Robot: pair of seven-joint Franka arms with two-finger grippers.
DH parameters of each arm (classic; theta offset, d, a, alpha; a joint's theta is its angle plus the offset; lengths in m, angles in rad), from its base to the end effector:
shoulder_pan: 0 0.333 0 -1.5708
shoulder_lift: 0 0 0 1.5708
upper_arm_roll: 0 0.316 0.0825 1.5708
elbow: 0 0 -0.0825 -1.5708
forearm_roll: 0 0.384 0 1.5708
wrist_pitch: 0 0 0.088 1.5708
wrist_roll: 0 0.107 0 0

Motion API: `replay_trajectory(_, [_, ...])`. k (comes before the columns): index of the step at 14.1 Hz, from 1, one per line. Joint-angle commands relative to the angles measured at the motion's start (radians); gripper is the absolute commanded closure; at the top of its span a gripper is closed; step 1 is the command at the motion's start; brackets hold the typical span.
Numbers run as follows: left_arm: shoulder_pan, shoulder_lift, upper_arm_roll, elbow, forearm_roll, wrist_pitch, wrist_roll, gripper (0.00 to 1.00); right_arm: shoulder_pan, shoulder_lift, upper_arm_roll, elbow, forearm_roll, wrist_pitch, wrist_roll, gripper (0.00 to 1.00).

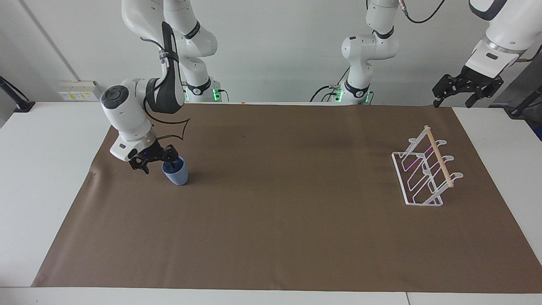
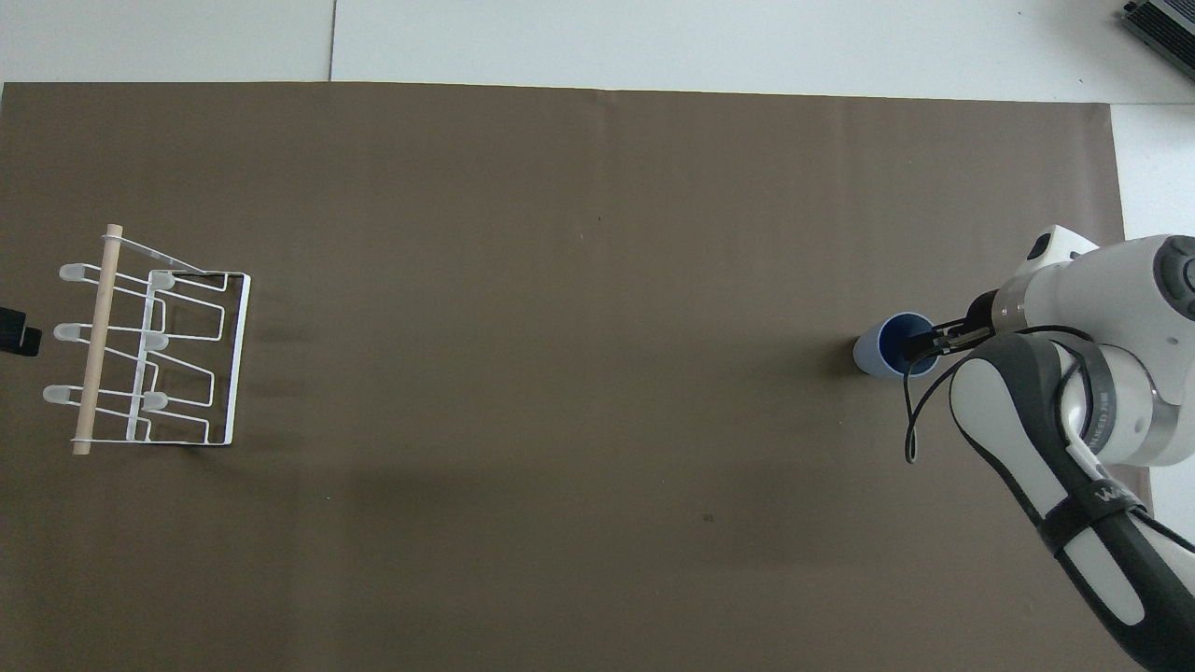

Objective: Hang cup on cup holder
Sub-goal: 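Lift the cup with the right gripper while the left gripper rises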

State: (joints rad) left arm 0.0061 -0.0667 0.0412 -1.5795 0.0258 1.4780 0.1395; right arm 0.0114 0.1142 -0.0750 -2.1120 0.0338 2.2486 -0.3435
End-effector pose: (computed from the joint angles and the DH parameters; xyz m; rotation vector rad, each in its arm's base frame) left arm 0.5233 0.0286 0.6484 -3.1182 0.1410 0.0575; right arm 0.5620 -0.0343 0.3641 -3.1020 -0.4049 -0.0406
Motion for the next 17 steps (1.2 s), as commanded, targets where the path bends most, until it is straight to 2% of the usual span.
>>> replay_trajectory(1, [-0.002, -0.027, 0.002, -0.031, -0.003, -0.005, -0.009, 0.0, -0.001, -0.008, 0.003, -0.011, 0.028, -0.004, -0.048, 0.44])
replay_trajectory(4, [0.0, -0.028, 0.002, -0.033, -0.003, -0.005, -0.008, 0.0, -0.002, -0.005, 0.003, 0.007, 0.028, -0.018, -0.074, 0.66])
replay_trajectory(5, [0.002, -0.031, 0.0, -0.039, -0.003, -0.007, -0.002, 0.0, -0.002, -0.007, 0.004, 0.009, 0.029, -0.027, -0.074, 0.8])
replay_trajectory(6, [-0.001, -0.033, 0.0, -0.042, -0.003, -0.007, 0.002, 0.0, -0.001, -0.007, 0.006, 0.015, 0.035, -0.038, -0.074, 1.0])
replay_trajectory(10, [-0.012, -0.033, -0.004, -0.042, -0.007, -0.007, 0.002, 0.0, -0.001, -0.005, 0.009, 0.044, 0.08, -0.058, -0.077, 1.0])
replay_trajectory(13, [-0.014, -0.033, -0.007, -0.042, -0.012, -0.007, 0.037, 0.0, 0.001, -0.01, 0.012, 0.139, 0.087, -0.158, -0.068, 1.0])
replay_trajectory(17, [-0.008, -0.033, -0.004, -0.04, -0.058, -0.008, 0.037, 0.0, -0.001, -0.048, 0.017, 0.196, 0.277, -0.285, -0.063, 1.0])
